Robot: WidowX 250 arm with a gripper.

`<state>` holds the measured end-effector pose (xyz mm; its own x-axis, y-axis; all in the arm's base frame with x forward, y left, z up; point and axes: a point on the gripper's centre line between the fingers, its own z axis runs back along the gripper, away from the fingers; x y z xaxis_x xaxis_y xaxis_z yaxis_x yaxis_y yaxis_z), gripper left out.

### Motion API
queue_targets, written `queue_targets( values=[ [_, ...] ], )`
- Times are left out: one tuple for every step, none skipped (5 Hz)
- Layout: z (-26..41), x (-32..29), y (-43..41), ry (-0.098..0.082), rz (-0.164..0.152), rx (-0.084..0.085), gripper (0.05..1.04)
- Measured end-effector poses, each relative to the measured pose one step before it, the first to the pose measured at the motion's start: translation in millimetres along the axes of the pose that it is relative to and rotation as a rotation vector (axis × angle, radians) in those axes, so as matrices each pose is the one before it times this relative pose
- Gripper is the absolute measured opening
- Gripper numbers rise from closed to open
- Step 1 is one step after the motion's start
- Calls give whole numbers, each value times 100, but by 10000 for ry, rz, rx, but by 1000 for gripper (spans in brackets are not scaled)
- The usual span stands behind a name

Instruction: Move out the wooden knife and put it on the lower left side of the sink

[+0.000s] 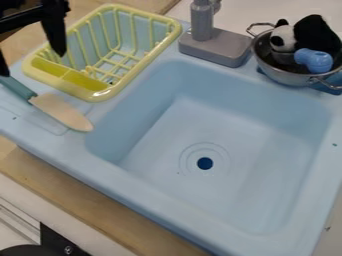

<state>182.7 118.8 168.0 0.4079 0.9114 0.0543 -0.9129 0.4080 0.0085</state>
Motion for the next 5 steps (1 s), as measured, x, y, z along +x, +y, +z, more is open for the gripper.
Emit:
queue_targets(
  values=[
    [232,-870,-2146,-54,-1463,-650,993],
    [-549,-888,-2896,-118,-2506,-1086,993],
    [-1546,-379,-2416,191,-2502,-836,993],
    [-1723,244,-1004,558,-1807,-451,993],
    [-1449,760,-1421,558,-1219,26,993]
  ],
)
